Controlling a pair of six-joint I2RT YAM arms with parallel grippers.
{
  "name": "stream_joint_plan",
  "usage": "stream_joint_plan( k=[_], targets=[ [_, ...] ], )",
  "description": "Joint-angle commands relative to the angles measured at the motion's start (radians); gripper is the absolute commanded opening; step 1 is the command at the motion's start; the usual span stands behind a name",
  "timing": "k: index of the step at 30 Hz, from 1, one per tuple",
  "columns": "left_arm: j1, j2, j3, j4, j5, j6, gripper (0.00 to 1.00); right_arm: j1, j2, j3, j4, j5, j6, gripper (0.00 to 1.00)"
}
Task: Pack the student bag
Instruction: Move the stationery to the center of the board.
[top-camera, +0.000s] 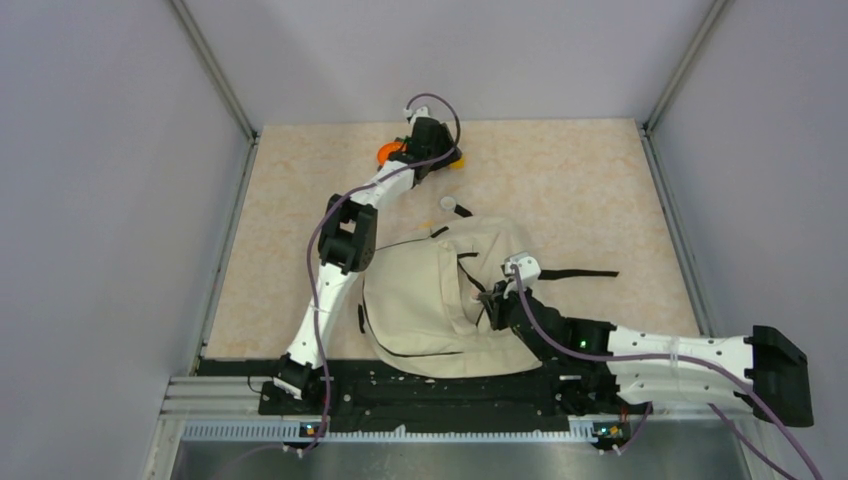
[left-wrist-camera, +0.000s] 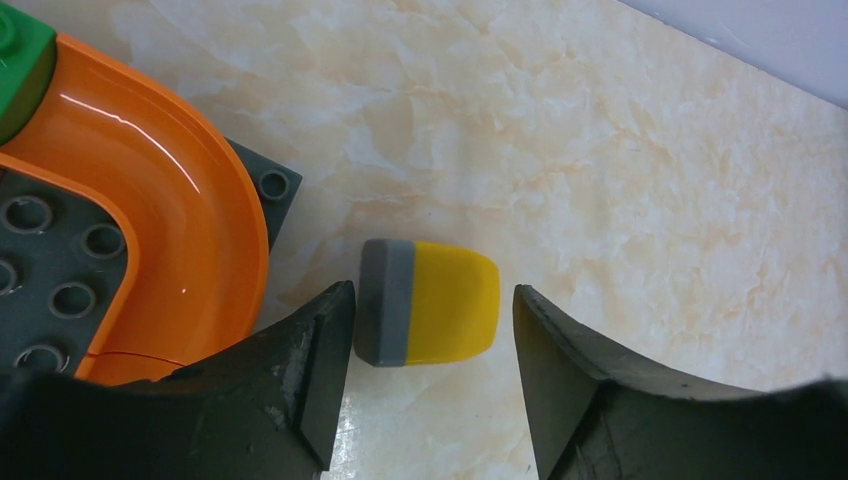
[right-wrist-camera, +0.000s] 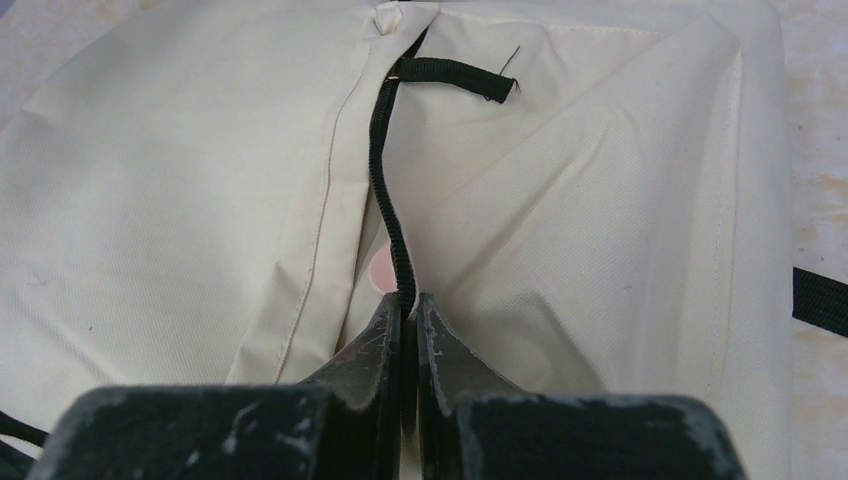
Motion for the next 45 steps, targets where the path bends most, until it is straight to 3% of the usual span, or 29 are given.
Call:
stream_joint_plan(
  k=[1, 21, 32, 39, 45],
  targets=[
    [0.011, 0.015, 0.035, -0.013, 0.014, -0.028, 0.56, -0.010, -0.033, -0.010, 0.008, 0.013, 0.011, 0.00],
    [0.011, -0.075, -0.134, -0.049, 0.069, -0.032, 0.31, -0.010, -0.081, -0.028, 0.007, 0.016, 0.029, 0.00],
    [0.011, -0.235, -0.382, -0.027, 0.109, 0.019, 0.28, -0.010, -0.112, -0.037, 0.005, 0.009, 0.043, 0.00],
    [0.011, -0.439, -0.702, 0.023, 0.091, 0.088, 0.28, -0.010, -0.135, -0.050, 0.003, 0.011, 0.051, 0.00],
    [0.010, -0.582, -0.867, -0.004, 0.139, 0.116, 0.32, -0.010, -0.138, -0.049, 0.005, 0.012, 0.044, 0.00]
  ],
)
